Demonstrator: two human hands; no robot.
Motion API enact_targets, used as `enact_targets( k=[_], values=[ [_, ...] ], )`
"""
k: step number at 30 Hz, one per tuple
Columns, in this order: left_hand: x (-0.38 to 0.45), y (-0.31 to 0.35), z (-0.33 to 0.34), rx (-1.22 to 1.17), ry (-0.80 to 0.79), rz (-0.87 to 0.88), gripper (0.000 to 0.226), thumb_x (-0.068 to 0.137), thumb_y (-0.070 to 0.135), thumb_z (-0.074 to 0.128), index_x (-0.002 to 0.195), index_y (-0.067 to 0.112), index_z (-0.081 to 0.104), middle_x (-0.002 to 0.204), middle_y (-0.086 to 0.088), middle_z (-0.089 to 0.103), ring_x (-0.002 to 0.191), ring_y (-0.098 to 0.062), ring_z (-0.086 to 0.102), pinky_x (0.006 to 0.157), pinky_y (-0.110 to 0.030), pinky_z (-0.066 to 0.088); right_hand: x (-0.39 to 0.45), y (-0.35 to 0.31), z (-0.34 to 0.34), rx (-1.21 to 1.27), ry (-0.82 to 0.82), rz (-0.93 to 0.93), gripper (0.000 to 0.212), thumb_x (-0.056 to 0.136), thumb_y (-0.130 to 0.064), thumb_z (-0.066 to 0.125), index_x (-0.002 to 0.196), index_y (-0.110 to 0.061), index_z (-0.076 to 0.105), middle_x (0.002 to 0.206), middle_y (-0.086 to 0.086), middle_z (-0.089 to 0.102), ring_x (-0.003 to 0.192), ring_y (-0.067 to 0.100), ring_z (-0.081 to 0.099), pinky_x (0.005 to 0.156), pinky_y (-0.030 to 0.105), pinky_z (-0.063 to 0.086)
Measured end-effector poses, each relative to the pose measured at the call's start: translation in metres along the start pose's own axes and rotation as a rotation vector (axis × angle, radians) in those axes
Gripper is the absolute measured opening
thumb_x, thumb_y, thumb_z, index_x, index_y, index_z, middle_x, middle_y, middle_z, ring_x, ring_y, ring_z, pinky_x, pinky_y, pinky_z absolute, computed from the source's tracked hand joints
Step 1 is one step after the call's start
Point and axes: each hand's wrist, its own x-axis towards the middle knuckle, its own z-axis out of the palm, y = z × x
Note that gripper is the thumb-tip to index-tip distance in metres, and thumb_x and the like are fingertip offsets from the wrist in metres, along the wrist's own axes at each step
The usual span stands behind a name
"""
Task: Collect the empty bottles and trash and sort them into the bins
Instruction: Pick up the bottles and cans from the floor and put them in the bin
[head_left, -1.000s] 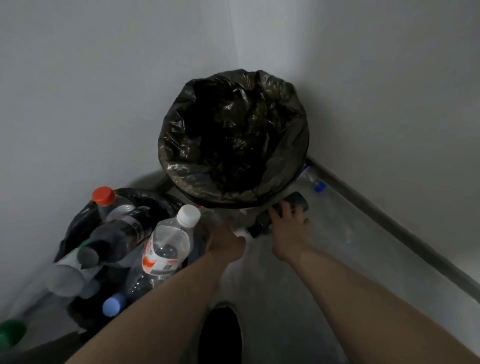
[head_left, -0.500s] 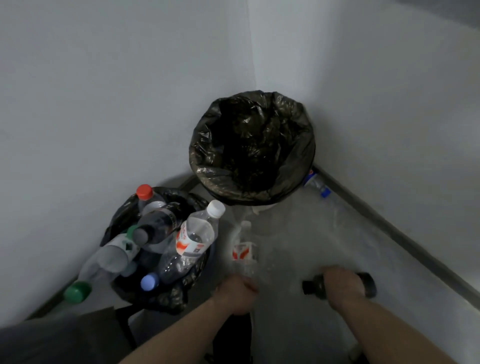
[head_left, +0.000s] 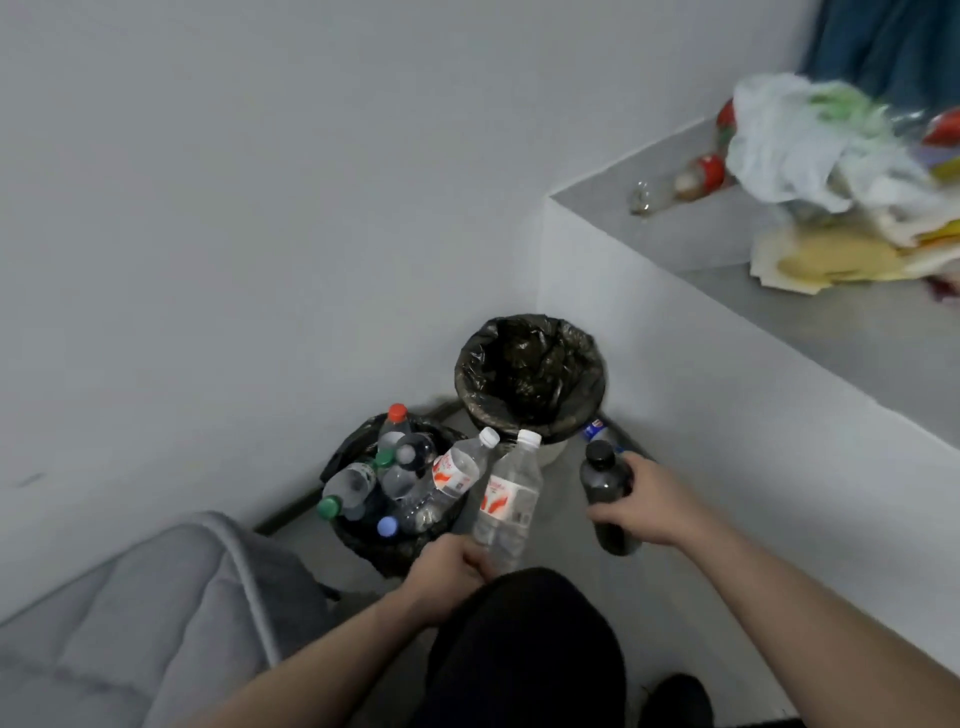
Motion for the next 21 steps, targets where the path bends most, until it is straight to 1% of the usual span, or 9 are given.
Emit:
enact_targets(
  k=[2, 4, 7, 9, 13, 15, 16, 19, 21],
  values=[
    [-0.028, 0.003, -0.015, -0.022, 0.084, 0.036, 0.001, 0.059, 0.038, 0.071, 0.059, 0.038, 0.07, 0.076, 0.018, 0.072, 0.072, 0.001, 0.068, 0.077, -0.027, 0.058, -0.031, -0.011, -0.012, 0.116, 0.064, -0.044, 0.061, 0.048, -0.056, 0.082, 0.103, -0.036, 0.063, 0.096, -0.016, 0.071, 0.089, 0.011, 0.067, 0.082, 0.031, 0.053],
    [-0.049, 0.002, -0.03, -0.067, 0.188, 0.043, 0.009, 0.061, 0.025, 0.072, 0.061, 0.03, 0.064, 0.068, 0.015, 0.068, 0.064, 0.0, 0.063, 0.067, -0.024, 0.056, -0.062, -0.02, -0.017, 0.201, 0.115, -0.079, 0.052, 0.057, -0.048, 0.087, 0.102, -0.034, 0.065, 0.094, -0.016, 0.07, 0.086, 0.01, 0.066, 0.074, 0.029, 0.049],
    [-0.072, 0.006, -0.051, -0.186, 0.275, 0.002, 0.041, 0.064, 0.007, 0.08, 0.09, 0.016, 0.049, 0.082, 0.002, 0.066, 0.069, -0.01, 0.061, 0.056, -0.022, 0.05, -0.095, -0.03, -0.013, 0.377, 0.123, -0.083, 0.037, 0.069, -0.033, 0.089, 0.097, -0.028, 0.066, 0.091, -0.003, 0.074, 0.072, 0.014, 0.071, 0.057, 0.024, 0.05],
    [-0.082, 0.004, -0.06, -0.244, 0.267, -0.017, 0.053, 0.068, -0.003, 0.079, 0.1, 0.011, 0.038, 0.09, -0.006, 0.061, 0.072, -0.011, 0.058, 0.053, -0.021, 0.048, -0.105, -0.04, -0.012, 0.414, 0.146, -0.102, 0.035, 0.07, -0.034, 0.087, 0.098, -0.028, 0.067, 0.088, -0.003, 0.075, 0.066, 0.014, 0.072, 0.054, 0.024, 0.051],
    [-0.096, 0.0, -0.078, -0.311, 0.257, 0.006, 0.085, 0.063, 0.014, 0.082, 0.128, 0.017, 0.027, 0.112, -0.007, 0.064, 0.094, -0.019, 0.069, 0.069, -0.03, 0.059, -0.113, -0.059, -0.008, 0.429, 0.166, -0.125, 0.043, 0.062, -0.047, 0.085, 0.097, -0.032, 0.066, 0.085, -0.008, 0.075, 0.063, 0.01, 0.072, 0.064, 0.03, 0.056],
    [-0.097, -0.002, -0.081, -0.295, 0.251, 0.024, 0.081, 0.071, 0.009, 0.078, 0.133, 0.021, 0.028, 0.113, -0.004, 0.064, 0.098, -0.014, 0.067, 0.075, -0.022, 0.057, -0.11, -0.063, -0.005, 0.437, 0.162, -0.11, 0.047, 0.056, -0.051, 0.085, 0.096, -0.034, 0.066, 0.085, -0.01, 0.075, 0.066, 0.01, 0.073, 0.072, 0.035, 0.06],
    [-0.095, -0.003, -0.083, -0.295, 0.263, 0.006, 0.075, 0.073, 0.005, 0.076, 0.132, 0.021, 0.033, 0.112, -0.003, 0.064, 0.099, -0.013, 0.067, 0.078, -0.022, 0.058, -0.107, -0.063, -0.002, 0.445, 0.163, -0.103, 0.05, 0.053, -0.054, 0.085, 0.095, -0.036, 0.066, 0.087, -0.012, 0.075, 0.069, 0.01, 0.073, 0.075, 0.038, 0.061],
    [-0.079, -0.017, -0.082, -0.377, 0.34, -0.098, 0.063, 0.058, 0.018, 0.076, 0.116, 0.021, 0.05, 0.105, -0.009, 0.07, 0.095, -0.025, 0.071, 0.087, -0.048, 0.06, -0.09, -0.06, 0.009, 0.471, 0.156, -0.115, 0.058, 0.048, -0.059, 0.086, 0.098, -0.038, 0.064, 0.093, -0.014, 0.073, 0.084, 0.011, 0.072, 0.08, 0.043, 0.062],
    [-0.062, -0.032, -0.079, -0.402, 0.338, -0.176, 0.067, 0.052, 0.021, 0.073, 0.114, 0.018, 0.051, 0.105, -0.009, 0.07, 0.094, -0.028, 0.071, 0.085, -0.05, 0.061, -0.084, -0.063, 0.014, 0.484, 0.144, -0.113, 0.061, 0.049, -0.06, 0.086, 0.101, -0.038, 0.064, 0.096, -0.015, 0.073, 0.089, 0.01, 0.071, 0.081, 0.043, 0.062]
  ],
)
